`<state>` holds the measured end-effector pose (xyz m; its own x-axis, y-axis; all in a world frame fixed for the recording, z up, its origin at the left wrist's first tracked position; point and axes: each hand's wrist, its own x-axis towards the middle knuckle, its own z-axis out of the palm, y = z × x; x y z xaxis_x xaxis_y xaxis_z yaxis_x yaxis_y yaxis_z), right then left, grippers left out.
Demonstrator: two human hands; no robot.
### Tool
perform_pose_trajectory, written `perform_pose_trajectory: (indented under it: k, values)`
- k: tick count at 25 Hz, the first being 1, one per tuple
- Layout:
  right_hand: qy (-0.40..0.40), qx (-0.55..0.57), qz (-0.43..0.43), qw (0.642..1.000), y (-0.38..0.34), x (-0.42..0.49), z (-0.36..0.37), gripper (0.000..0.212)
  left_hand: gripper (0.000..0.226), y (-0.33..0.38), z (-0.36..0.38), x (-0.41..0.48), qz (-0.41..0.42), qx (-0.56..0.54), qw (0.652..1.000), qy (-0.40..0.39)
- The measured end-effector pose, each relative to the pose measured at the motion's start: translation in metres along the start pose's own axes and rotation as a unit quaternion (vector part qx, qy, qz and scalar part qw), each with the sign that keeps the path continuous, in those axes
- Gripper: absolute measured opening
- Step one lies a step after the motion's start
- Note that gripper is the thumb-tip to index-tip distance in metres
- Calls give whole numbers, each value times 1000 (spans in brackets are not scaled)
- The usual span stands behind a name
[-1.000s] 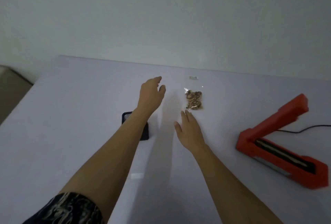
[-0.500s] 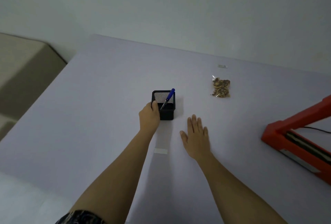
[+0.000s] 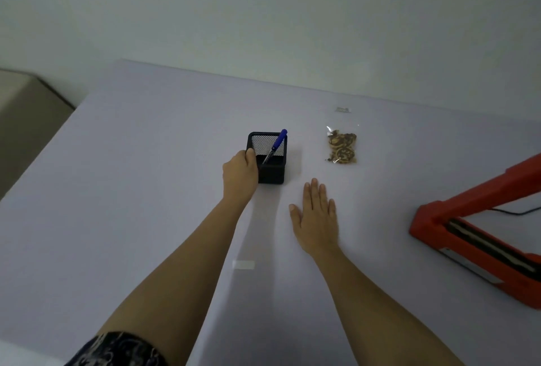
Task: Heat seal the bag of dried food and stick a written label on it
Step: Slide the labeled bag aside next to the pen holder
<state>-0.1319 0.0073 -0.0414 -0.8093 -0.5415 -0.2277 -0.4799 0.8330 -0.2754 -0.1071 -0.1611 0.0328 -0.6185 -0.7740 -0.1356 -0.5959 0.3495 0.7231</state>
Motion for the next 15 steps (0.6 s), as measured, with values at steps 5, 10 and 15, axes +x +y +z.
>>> perform_pose_trajectory:
  k: [5, 10, 15]
  values:
    - [16, 1, 6, 1000, 25, 37, -14, 76, 43, 50, 36, 58, 25, -3, 999, -21]
    - [28, 19, -3, 999, 42, 47, -7, 75, 47, 98, 73, 124, 29, -25, 998, -39]
    - [88, -2, 18, 996, 41, 50, 3, 65, 47, 117, 99, 170, 33, -3, 999, -33]
